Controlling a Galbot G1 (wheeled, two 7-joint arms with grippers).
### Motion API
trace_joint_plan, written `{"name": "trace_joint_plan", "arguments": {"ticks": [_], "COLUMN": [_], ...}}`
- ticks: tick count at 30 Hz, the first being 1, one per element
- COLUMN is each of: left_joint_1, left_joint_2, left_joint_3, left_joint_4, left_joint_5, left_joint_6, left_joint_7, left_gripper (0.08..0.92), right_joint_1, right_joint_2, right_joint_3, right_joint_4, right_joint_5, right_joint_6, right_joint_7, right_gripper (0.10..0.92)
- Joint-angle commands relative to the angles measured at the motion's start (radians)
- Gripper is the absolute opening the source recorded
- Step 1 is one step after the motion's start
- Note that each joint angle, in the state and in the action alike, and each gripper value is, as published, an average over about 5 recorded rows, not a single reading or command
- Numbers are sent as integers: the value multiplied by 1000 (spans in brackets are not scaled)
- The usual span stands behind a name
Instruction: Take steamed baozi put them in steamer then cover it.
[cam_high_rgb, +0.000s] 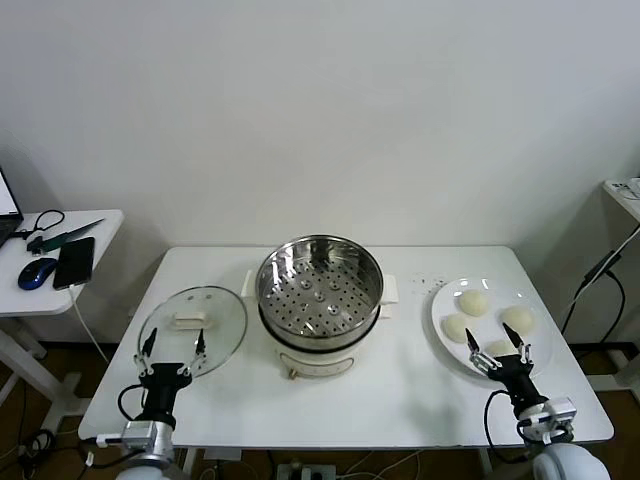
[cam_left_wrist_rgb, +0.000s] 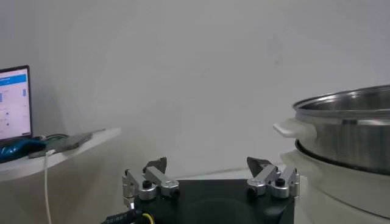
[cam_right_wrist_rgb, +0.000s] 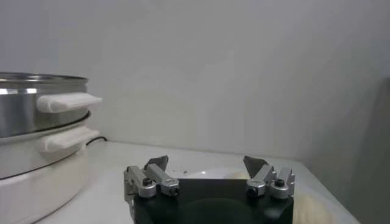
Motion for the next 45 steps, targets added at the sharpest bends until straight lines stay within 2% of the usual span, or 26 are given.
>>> {"name": "trace_joint_plan", "arguments": {"ticks": [1, 9, 12, 16, 23, 29, 37, 45], "left_joint_1": [3, 20, 26, 26, 18, -2, -10, -5], "left_joint_2": [10, 19, 20, 24, 44, 50, 45, 47], "left_joint_3": [6, 23, 26, 24, 9, 8, 9, 3], "left_joint_4": [-3, -13, -13, -13, -19, -14, -10, 7], "left_joint_5": [1, -7, -9, -16, -24, -22, -15, -13], "left_joint_6": [-3, -5, -3, 1, 15, 31, 41, 41], "left_joint_7": [-10, -16, -16, -18, -22, -23, -23, -24], "left_gripper": [823, 823, 823, 823, 823, 823, 823, 823], "right_joint_1": [101, 302, 467, 740, 1206, 1428, 1484, 1459], "right_joint_2": [-189, -514, -572, -587, -505, -377, -171, -30], "right_joint_3": [-11, -116, -225, -437, -844, -1092, -1121, -998], "right_joint_4": [-53, -250, -345, -476, -728, -899, -1124, -1254], "right_joint_5": [-77, -258, -354, -462, -629, -720, -837, -1004], "right_joint_6": [-91, -148, -128, -74, 76, 124, 155, 195], "right_joint_7": [-157, -561, -699, -803, -986, -1034, -1033, -997], "right_gripper": [823, 823, 823, 823, 823, 823, 823, 823]}}
